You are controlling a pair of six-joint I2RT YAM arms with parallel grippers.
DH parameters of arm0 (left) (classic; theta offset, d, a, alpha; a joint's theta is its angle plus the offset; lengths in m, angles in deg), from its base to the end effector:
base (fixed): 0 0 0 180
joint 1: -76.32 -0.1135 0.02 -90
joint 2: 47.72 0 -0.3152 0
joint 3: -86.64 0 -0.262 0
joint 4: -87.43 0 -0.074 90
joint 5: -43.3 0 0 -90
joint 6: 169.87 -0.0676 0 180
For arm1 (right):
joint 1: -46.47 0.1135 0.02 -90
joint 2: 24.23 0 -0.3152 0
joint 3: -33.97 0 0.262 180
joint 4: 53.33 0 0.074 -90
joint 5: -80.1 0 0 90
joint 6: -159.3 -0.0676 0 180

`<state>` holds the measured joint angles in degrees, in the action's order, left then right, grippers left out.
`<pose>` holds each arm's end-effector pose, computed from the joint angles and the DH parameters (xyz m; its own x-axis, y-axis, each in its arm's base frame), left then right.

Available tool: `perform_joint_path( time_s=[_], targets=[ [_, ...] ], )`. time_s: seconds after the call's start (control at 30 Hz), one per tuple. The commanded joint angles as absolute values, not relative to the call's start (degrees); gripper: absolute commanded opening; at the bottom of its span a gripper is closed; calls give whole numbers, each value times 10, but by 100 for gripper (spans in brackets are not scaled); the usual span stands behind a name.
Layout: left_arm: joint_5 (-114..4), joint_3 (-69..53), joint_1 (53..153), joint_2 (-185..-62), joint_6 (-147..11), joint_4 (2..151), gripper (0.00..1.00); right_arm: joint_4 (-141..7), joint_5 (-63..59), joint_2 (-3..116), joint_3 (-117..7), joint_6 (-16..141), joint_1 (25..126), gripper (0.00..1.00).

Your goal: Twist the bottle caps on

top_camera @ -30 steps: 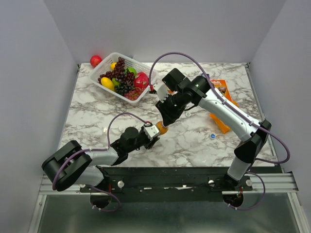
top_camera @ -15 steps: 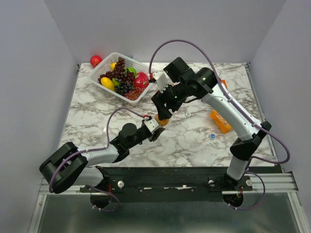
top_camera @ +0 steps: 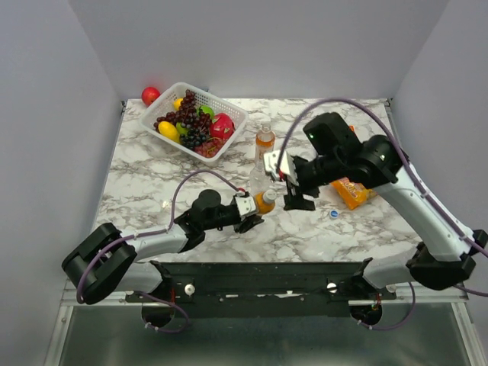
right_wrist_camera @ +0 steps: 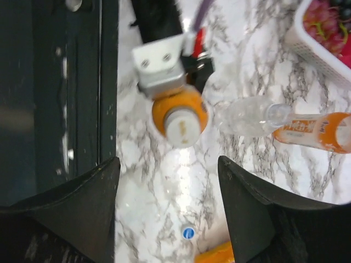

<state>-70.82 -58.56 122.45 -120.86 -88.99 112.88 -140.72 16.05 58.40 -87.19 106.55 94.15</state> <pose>0.1647 -0.2112 0.2224 -0.0046 0.2135 -0.9769 0.9467 0.3155 0.0645 0.1621 0.2219 0.4878 0.1161 -0.6808 -0.7232 -0.9904 -0.0246 -0.1359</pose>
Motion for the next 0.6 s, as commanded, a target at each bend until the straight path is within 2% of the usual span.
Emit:
perform_joint_path(
  time_s=[0.0,0.33,0.57],
  targets=[
    [-804,-557,1220,-1194,-962,1037,0,-1371,216,487,-739,1359,945,77],
    [-831,-532,1219,-1189,-1007,973,0,-1415,274,498,-738,1468,956,70],
    [-832,-520,1219,-1191,-1019,962,0,-1481,281,509,-730,1581,962,69]
  ],
)
